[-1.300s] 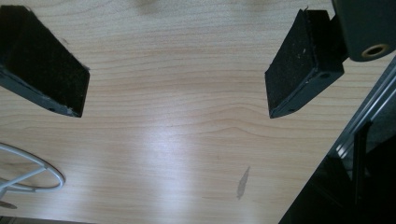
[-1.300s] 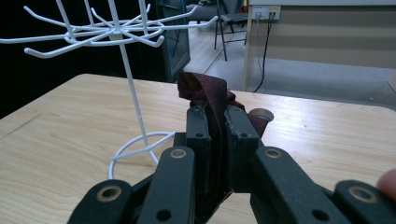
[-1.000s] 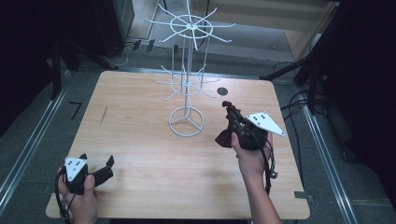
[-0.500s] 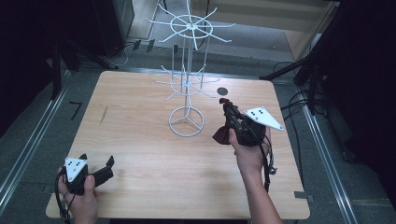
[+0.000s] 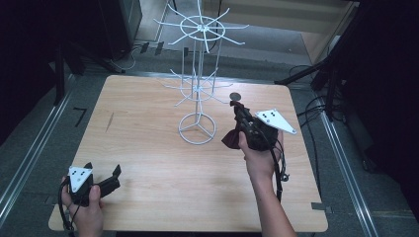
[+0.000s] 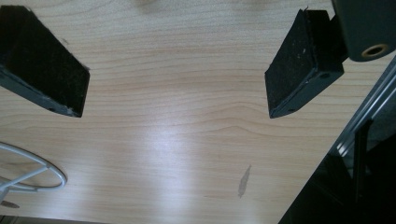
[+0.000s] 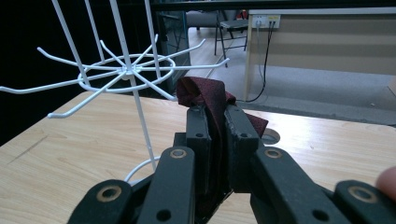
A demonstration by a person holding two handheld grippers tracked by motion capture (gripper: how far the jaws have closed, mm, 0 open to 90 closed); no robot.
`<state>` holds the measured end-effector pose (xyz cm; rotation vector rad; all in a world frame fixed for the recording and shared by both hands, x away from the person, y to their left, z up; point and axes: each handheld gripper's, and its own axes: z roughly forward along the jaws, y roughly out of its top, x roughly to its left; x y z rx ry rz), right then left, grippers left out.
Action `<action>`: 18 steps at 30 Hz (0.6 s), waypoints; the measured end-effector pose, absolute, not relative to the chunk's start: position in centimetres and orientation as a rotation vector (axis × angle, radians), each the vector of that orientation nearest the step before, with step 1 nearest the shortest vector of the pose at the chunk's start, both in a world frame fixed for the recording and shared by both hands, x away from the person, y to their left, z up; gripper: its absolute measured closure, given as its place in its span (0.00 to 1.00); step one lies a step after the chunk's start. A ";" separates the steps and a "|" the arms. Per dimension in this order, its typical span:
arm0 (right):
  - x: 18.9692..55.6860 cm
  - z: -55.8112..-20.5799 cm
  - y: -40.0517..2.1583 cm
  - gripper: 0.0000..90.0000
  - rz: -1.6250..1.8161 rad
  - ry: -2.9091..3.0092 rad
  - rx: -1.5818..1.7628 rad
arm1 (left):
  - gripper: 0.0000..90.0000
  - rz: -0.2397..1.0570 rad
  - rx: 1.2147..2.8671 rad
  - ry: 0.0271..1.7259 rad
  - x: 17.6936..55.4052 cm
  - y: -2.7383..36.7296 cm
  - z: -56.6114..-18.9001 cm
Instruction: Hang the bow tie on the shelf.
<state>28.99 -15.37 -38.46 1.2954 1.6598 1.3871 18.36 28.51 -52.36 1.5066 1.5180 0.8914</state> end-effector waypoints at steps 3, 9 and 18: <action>29.1 -38.2 -15.1 0.92 1.381 1.657 1.293 | 0.08 0.889 1.506 1.519 18.4 28.5 -52.4; 29.4 -38.0 -14.9 0.92 1.393 1.651 1.296 | 0.09 0.896 1.506 1.518 18.4 28.5 -52.4; 29.5 -37.9 -13.9 0.92 1.404 1.656 1.276 | 0.09 0.894 1.507 1.522 18.4 28.5 -52.4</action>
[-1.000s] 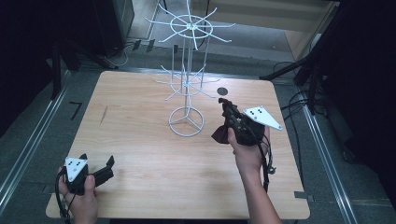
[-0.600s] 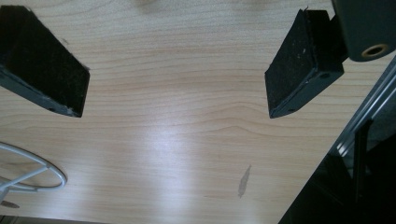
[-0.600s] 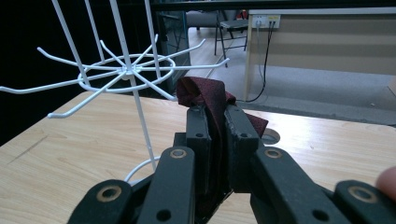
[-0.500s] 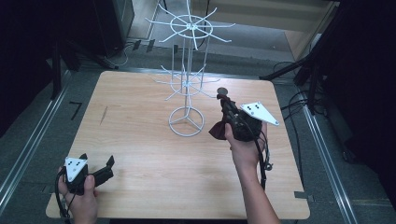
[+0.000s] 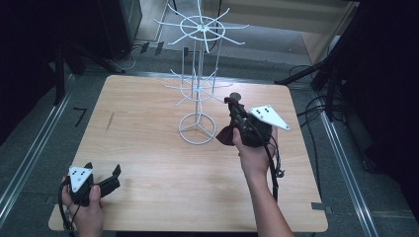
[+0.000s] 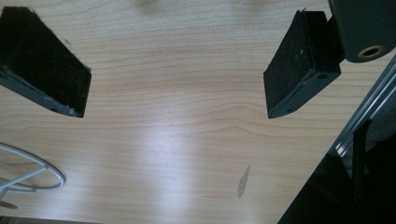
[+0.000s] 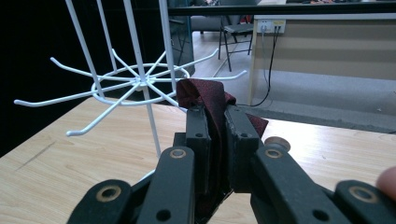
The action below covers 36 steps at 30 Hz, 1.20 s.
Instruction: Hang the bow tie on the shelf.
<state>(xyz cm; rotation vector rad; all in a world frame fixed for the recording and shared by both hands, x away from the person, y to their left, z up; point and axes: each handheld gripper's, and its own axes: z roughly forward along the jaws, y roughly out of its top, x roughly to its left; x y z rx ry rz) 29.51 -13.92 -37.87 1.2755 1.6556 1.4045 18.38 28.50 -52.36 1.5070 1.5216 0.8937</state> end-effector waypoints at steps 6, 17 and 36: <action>29.2 -38.0 -13.4 0.92 1.415 1.656 1.262 | 0.09 0.894 1.506 1.523 18.4 28.5 -52.4; 28.7 -39.7 -12.7 0.92 1.359 1.700 1.233 | 0.09 0.897 1.504 1.523 18.4 28.5 -52.4; 30.3 -43.4 -10.8 0.91 1.268 1.826 1.257 | 0.09 0.896 1.503 1.527 18.4 28.5 -52.4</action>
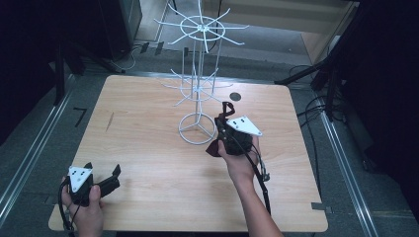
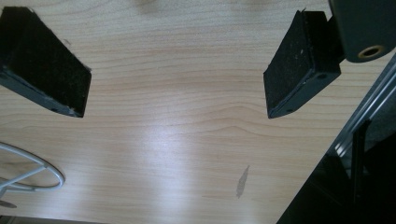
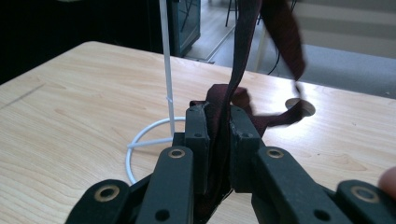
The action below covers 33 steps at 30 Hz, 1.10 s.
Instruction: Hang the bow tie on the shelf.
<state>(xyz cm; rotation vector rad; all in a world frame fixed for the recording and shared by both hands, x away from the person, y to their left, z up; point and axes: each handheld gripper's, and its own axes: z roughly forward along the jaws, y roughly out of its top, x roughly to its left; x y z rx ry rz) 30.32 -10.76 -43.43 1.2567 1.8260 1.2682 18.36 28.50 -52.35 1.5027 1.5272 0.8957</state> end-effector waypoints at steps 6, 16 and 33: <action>31.2 -44.4 -10.3 0.91 1.251 1.859 1.271 | 0.09 0.896 1.501 1.525 18.4 28.5 -52.4; 32.3 -45.8 -10.2 0.81 1.297 1.909 1.282 | 0.09 0.891 1.500 1.526 18.4 28.6 -52.4; 31.4 -45.2 -11.6 0.40 1.398 1.959 1.279 | 0.09 0.890 1.501 1.530 18.4 28.5 -52.4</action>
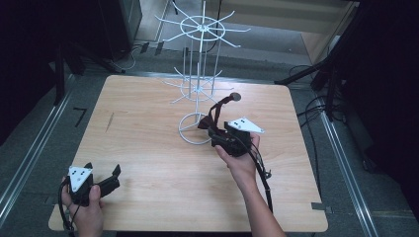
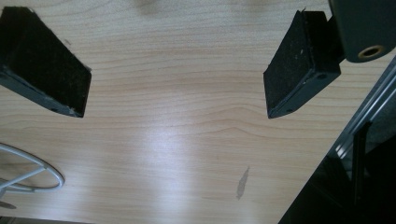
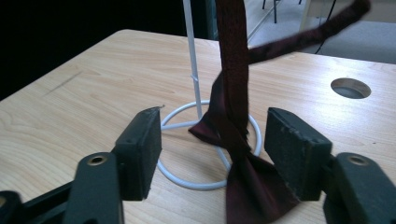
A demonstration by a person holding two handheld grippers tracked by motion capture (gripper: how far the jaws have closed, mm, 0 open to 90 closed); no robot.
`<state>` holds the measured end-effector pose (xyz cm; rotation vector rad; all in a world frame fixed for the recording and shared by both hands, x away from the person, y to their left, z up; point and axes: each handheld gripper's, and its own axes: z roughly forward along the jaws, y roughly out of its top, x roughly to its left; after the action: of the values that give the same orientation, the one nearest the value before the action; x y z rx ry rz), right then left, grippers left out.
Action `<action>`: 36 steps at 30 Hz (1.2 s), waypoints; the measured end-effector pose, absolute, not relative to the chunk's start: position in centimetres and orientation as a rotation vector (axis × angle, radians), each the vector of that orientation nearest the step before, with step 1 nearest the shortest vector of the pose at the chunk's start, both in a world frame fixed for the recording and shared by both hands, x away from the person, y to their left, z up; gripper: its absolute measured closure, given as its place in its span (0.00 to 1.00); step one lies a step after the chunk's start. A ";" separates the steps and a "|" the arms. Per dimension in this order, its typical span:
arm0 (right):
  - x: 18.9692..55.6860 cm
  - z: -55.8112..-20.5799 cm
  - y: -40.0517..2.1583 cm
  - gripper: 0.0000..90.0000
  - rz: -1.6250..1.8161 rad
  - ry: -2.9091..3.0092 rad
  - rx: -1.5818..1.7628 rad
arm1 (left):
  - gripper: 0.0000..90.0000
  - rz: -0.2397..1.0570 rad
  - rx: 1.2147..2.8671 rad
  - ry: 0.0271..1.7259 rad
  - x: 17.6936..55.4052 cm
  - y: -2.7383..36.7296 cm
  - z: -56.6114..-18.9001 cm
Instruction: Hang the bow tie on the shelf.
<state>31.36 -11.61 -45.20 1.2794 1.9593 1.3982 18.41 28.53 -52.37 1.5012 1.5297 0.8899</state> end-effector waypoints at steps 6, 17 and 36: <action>30.9 -44.8 -12.3 0.33 1.421 1.953 1.276 | 0.09 0.889 1.504 1.529 18.4 28.5 -52.4; 29.5 -44.6 -14.9 0.22 1.408 1.904 1.295 | 0.09 0.893 1.511 1.526 18.4 28.5 -52.4; 27.3 -47.0 -21.3 0.24 1.343 1.844 1.375 | 0.09 0.902 1.520 1.525 18.4 28.3 -52.4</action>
<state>27.25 -21.34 -46.99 1.3752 1.8437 1.3428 18.39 28.29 -52.35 1.5198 1.5253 0.9017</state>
